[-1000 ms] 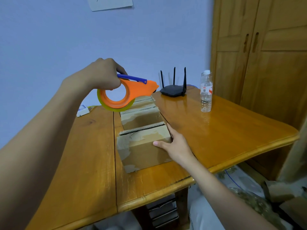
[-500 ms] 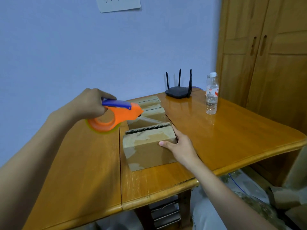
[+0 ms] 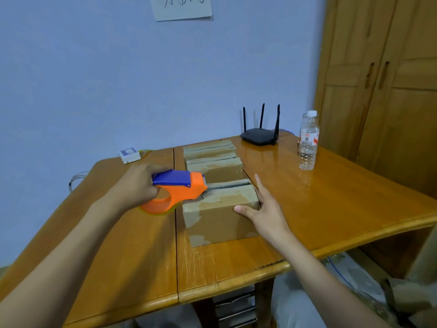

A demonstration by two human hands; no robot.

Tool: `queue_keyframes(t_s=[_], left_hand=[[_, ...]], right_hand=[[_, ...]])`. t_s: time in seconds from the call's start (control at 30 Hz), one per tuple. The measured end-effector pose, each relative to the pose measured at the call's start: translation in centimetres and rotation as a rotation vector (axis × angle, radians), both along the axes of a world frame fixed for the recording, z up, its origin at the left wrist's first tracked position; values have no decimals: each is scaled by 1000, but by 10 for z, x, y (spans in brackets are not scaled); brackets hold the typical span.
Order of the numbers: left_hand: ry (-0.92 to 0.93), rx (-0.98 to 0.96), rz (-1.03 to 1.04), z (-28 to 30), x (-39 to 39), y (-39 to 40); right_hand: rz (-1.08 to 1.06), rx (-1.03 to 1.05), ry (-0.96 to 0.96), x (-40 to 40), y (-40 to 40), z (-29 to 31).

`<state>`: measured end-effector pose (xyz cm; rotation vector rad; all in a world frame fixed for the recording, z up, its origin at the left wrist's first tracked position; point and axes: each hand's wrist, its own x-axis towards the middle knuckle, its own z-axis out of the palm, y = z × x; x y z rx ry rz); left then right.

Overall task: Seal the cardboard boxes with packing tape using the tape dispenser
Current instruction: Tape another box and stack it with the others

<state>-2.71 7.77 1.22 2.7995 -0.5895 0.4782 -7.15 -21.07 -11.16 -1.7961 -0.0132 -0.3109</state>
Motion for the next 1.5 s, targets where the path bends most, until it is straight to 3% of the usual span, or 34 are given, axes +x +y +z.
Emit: queue_keyframes(t_s=[0.4,0.5,0.6,0.73,1.03,1.5], left_hand=[[67,-108,5,-38,11,12],[78,-123,11,-45,15,16],[79,-121,14,-47,17,17],[77,-122,7,-44,19,15],[105,-130,32,-48,16,14],[115,-130,41,-50,16,14]], right_hand=[[16,-91,-13,-3,0,4],[-11,-413,62,-10,-2,16],[-24,-836,-75,-16,6,37],[125,-1103,-80,-6,34,57],[158,-1320,-29,11,41,43],[168,-1404,-72,11,40,39]])
